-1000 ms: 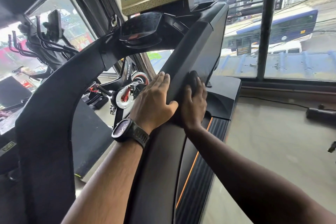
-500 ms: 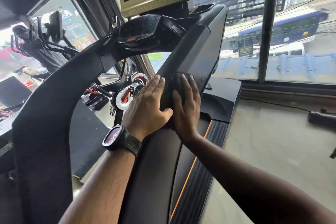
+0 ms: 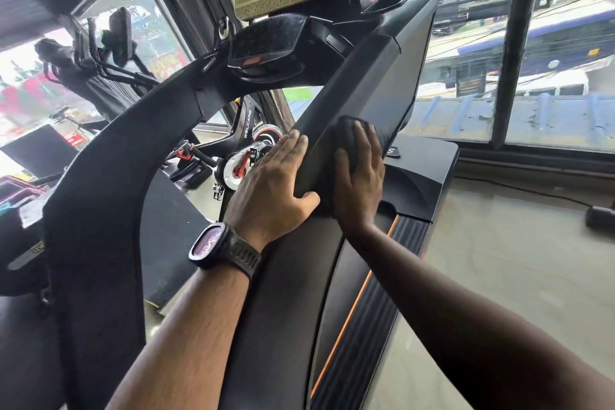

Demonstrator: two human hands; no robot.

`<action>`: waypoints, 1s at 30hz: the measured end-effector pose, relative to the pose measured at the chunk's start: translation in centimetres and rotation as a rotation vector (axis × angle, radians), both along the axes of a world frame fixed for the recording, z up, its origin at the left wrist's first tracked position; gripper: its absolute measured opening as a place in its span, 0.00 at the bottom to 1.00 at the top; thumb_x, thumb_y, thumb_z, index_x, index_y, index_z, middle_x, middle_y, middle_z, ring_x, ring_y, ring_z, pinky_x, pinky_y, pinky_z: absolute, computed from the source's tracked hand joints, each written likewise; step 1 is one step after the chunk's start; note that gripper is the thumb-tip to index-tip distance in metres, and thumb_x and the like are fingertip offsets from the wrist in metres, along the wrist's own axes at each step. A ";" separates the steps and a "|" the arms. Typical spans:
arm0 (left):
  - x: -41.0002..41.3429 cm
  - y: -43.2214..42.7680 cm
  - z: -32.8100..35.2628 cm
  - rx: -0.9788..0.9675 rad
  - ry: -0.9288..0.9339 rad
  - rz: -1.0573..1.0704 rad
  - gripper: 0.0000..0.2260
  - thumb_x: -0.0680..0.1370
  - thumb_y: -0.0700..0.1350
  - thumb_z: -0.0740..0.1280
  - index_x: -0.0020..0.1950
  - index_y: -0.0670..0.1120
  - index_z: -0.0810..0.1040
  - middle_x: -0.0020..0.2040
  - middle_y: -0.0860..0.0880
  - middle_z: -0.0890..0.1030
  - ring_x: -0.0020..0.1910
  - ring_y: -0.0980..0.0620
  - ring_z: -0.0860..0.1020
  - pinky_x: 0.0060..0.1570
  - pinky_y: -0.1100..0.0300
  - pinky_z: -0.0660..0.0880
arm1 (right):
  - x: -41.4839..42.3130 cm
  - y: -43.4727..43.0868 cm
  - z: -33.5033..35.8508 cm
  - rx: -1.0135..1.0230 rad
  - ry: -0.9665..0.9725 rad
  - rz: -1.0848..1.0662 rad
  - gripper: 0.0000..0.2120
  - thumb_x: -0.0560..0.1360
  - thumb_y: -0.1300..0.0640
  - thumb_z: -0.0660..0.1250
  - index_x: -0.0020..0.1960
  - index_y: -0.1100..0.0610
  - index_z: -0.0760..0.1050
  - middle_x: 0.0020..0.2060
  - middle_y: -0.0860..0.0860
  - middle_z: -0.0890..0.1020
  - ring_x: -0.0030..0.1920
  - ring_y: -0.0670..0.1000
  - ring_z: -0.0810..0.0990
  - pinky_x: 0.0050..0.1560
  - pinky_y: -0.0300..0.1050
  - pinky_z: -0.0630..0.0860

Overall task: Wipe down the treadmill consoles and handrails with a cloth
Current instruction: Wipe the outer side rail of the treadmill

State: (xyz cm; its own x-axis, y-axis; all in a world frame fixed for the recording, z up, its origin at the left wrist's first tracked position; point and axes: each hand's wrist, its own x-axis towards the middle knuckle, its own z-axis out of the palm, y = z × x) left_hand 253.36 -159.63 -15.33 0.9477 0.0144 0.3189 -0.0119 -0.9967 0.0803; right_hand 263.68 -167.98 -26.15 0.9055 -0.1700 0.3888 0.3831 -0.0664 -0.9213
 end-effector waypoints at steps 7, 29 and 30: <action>0.2 0.2 -0.2 0.015 -0.005 -0.001 0.40 0.70 0.54 0.62 0.81 0.45 0.58 0.81 0.48 0.58 0.80 0.56 0.55 0.73 0.70 0.45 | -5.2 0.9 -1.0 0.047 0.030 0.051 0.25 0.82 0.45 0.58 0.79 0.43 0.64 0.80 0.46 0.62 0.79 0.49 0.58 0.76 0.46 0.56; 0.4 0.9 -0.2 -0.067 0.004 -0.083 0.41 0.69 0.57 0.59 0.81 0.44 0.59 0.81 0.45 0.57 0.80 0.53 0.54 0.79 0.54 0.54 | -8.1 1.2 -0.6 0.076 -0.047 0.073 0.27 0.79 0.46 0.57 0.77 0.44 0.67 0.78 0.43 0.65 0.78 0.42 0.61 0.76 0.45 0.59; 0.4 0.9 -0.2 -0.087 0.001 -0.088 0.40 0.69 0.57 0.59 0.80 0.44 0.60 0.81 0.45 0.58 0.80 0.53 0.54 0.79 0.54 0.54 | -7.4 1.1 -0.1 0.049 -0.100 0.061 0.26 0.79 0.46 0.57 0.77 0.46 0.68 0.78 0.44 0.65 0.78 0.42 0.61 0.76 0.46 0.59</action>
